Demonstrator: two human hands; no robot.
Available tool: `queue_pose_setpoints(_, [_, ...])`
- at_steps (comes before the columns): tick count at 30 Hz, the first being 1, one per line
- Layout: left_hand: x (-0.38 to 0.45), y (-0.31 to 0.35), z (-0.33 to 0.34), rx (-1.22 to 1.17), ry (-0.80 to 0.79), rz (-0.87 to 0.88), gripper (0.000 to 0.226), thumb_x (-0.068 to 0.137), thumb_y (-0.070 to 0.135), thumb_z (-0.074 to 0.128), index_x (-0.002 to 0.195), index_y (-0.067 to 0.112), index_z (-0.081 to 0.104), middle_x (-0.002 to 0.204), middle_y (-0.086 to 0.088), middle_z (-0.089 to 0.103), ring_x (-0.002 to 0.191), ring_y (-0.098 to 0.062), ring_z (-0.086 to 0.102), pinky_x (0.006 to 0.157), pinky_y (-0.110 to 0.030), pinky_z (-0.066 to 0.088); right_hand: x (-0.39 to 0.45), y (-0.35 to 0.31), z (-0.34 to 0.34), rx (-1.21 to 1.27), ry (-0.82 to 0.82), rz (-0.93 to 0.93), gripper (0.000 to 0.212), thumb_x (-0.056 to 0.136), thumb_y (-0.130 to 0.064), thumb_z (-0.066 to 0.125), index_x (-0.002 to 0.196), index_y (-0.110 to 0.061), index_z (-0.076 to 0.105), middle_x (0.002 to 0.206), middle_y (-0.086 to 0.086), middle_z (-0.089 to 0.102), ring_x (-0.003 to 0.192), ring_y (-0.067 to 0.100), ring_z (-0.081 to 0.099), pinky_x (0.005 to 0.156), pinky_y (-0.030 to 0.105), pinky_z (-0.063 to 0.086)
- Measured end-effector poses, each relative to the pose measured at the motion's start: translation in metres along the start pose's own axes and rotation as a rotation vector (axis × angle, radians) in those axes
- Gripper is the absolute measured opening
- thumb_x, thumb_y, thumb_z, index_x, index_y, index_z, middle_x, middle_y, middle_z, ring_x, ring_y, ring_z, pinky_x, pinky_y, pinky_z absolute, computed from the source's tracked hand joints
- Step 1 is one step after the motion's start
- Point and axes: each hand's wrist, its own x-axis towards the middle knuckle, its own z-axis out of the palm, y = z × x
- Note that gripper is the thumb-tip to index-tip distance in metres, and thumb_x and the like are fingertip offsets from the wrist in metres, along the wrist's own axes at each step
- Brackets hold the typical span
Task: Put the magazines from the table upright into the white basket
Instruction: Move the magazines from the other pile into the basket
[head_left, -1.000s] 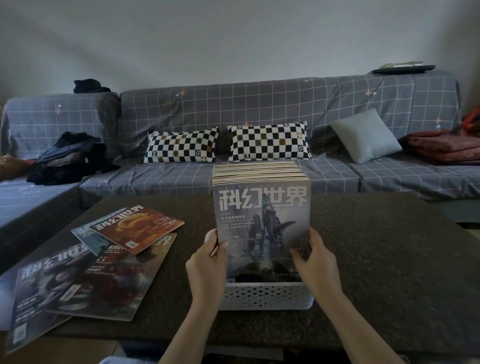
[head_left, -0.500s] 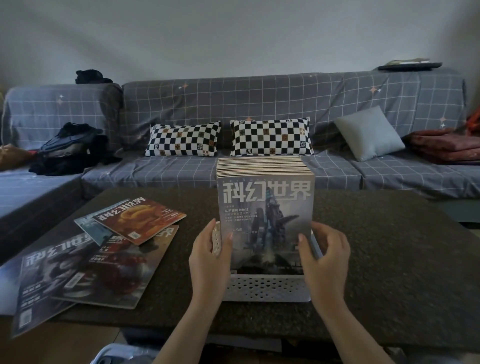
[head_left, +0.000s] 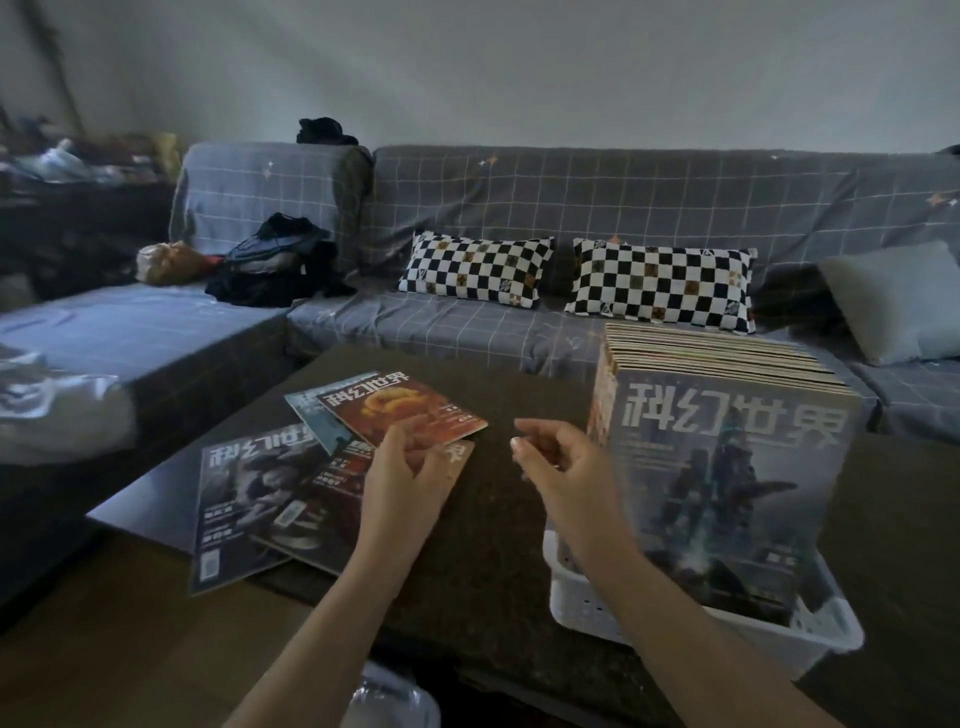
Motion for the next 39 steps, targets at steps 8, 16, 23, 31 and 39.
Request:
queue_pose_setpoints(8, [0.073, -0.078, -0.024, 0.169, 0.059, -0.209, 0.032, 0.092, 0.026, 0.053, 0.123, 0.016, 0.057, 0.114, -0.002, 0.063, 0.094, -0.013, 0.058, 0.064, -0.021, 0.040, 0.077, 0.051, 0.115, -0.172, -0.133, 0.167, 0.009, 0.084, -0.027, 0.066, 0.091, -0.030, 0.060, 0.084, -0.016, 0.059, 0.073, -0.006, 0.053, 0.057, 0.007, 0.037])
queue_pose_setpoints(16, [0.119, -0.122, -0.011, 0.228, 0.063, -0.322, 0.027, 0.095, 0.027, 0.049, 0.113, 0.012, 0.062, 0.108, -0.007, 0.066, 0.087, -0.018, 0.058, 0.071, -0.031, 0.042, 0.145, 0.118, 0.174, -0.520, -0.196, 0.299, 0.046, 0.081, -0.039, 0.067, 0.123, -0.020, 0.060, 0.125, 0.001, 0.061, 0.115, 0.020, 0.055, 0.092, 0.032, 0.044])
queue_pose_setpoints(23, [0.137, -0.130, 0.006, 0.421, 0.078, -0.345, 0.045, 0.093, 0.042, 0.051, 0.131, 0.018, 0.052, 0.123, -0.001, 0.061, 0.110, -0.021, 0.057, 0.077, -0.032, 0.041, 0.194, 0.154, 0.172, -0.841, -0.292, 0.473, 0.095, 0.072, -0.068, 0.060, 0.146, -0.019, 0.028, 0.151, 0.007, 0.032, 0.138, 0.032, 0.028, 0.108, 0.047, 0.026])
queue_pose_setpoints(31, [0.143, -0.128, 0.014, 0.146, 0.229, -0.503, 0.041, 0.083, 0.033, 0.066, 0.121, 0.020, 0.059, 0.112, 0.000, 0.066, 0.103, -0.022, 0.061, 0.088, -0.038, 0.050, 0.199, 0.147, 0.161, -0.971, -0.335, 0.558, 0.110, 0.054, -0.079, 0.065, 0.137, -0.011, 0.042, 0.146, 0.016, 0.031, 0.134, 0.036, 0.029, 0.107, 0.046, 0.027])
queue_pose_setpoints(39, [0.135, -0.124, 0.001, -0.263, 0.116, -0.574, 0.007, 0.092, 0.017, 0.060, 0.098, 0.019, 0.062, 0.101, -0.006, 0.067, 0.094, -0.026, 0.065, 0.082, -0.046, 0.057, 0.167, 0.123, 0.153, -0.958, -0.352, 0.636, 0.115, 0.049, -0.075, 0.072, 0.138, -0.010, 0.040, 0.145, 0.015, 0.037, 0.131, 0.033, 0.038, 0.105, 0.043, 0.032])
